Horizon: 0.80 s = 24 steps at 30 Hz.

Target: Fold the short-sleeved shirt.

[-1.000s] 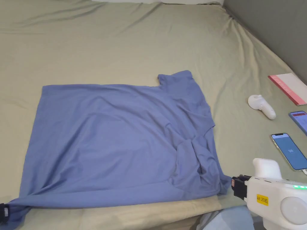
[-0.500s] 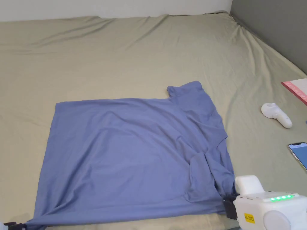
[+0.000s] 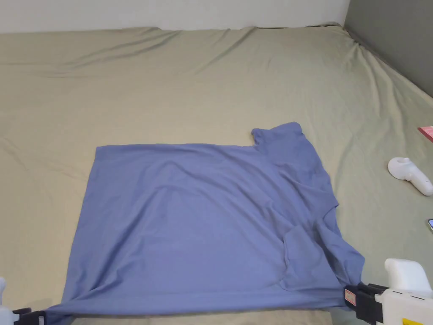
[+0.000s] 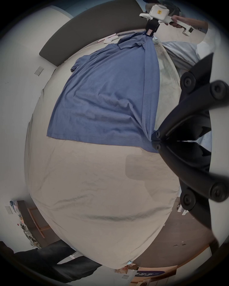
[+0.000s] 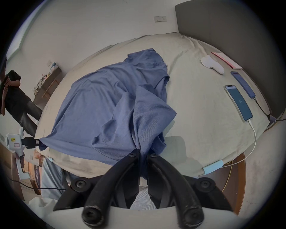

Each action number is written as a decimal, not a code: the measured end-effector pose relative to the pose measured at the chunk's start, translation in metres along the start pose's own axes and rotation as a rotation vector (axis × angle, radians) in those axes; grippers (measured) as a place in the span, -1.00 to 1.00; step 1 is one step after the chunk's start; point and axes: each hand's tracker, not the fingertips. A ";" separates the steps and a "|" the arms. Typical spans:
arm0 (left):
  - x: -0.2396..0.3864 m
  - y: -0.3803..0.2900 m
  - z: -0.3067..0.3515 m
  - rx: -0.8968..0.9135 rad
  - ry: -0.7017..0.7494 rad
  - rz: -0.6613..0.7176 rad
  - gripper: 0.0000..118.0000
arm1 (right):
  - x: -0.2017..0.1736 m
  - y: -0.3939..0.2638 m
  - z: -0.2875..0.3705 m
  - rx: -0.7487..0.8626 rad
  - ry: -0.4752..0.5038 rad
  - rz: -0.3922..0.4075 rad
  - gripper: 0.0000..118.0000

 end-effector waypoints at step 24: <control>0.036 0.217 -0.113 0.021 0.019 -0.099 -1.00 | -0.022 0.214 -0.130 -0.091 -0.038 -0.072 -0.90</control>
